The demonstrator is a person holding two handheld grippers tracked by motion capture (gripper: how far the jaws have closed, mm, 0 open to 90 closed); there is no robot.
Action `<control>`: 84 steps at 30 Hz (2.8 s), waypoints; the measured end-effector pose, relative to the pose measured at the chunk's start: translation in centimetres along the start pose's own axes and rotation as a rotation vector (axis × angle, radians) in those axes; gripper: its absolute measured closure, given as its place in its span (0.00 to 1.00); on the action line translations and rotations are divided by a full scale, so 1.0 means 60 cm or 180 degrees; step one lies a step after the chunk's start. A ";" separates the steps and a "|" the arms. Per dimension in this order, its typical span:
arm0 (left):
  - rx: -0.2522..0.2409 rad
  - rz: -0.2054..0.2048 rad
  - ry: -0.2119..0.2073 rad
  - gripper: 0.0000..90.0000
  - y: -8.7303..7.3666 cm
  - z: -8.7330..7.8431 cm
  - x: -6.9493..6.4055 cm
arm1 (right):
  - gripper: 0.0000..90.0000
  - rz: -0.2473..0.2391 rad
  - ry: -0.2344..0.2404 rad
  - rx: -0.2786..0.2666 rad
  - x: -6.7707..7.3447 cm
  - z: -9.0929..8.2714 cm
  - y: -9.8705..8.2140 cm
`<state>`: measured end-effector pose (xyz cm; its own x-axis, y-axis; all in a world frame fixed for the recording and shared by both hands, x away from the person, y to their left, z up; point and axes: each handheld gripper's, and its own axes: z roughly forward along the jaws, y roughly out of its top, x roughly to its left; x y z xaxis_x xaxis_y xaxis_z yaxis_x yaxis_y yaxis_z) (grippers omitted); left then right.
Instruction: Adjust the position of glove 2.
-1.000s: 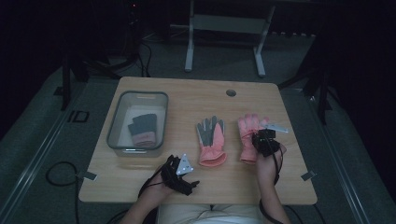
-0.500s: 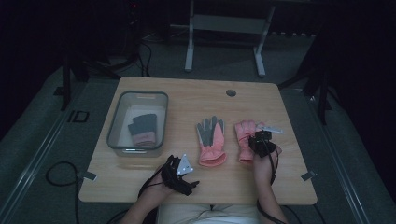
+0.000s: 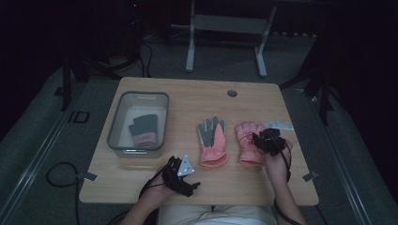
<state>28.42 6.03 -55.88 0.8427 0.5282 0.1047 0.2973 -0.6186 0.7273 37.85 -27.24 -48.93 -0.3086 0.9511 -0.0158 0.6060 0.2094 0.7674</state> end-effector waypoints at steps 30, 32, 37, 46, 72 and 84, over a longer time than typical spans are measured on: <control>0.0055 0.0052 0.0022 0.09 0.000 0.003 -0.002 | 0.73 -0.0597 0.0375 0.0214 -0.022 0.048 -0.042; 0.0084 0.0090 0.0022 0.09 0.000 0.004 -0.004 | 0.82 -0.0583 0.0337 0.0233 -0.018 0.053 -0.047; 0.0065 0.0072 0.0012 0.09 0.000 0.003 -0.003 | 0.92 -0.0406 0.0346 0.0290 -0.020 0.058 -0.047; 0.0044 0.0040 0.0007 0.09 0.000 0.003 -0.001 | 0.97 -0.0185 0.0208 0.0211 -0.010 0.051 -0.045; 0.0035 0.0027 -0.0004 0.09 -0.002 0.002 0.002 | 0.98 -0.0188 0.0327 -0.0423 0.089 -0.075 0.098; 0.0040 0.0035 -0.0007 0.09 -0.002 0.002 0.003 | 0.97 -0.0203 0.0542 -0.0440 0.166 -0.066 0.108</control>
<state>28.57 6.13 -56.03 0.8469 0.5200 0.1110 0.2938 -0.6317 0.7174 35.80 -17.28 -41.58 -0.4694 0.8824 0.0323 0.4786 0.2235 0.8491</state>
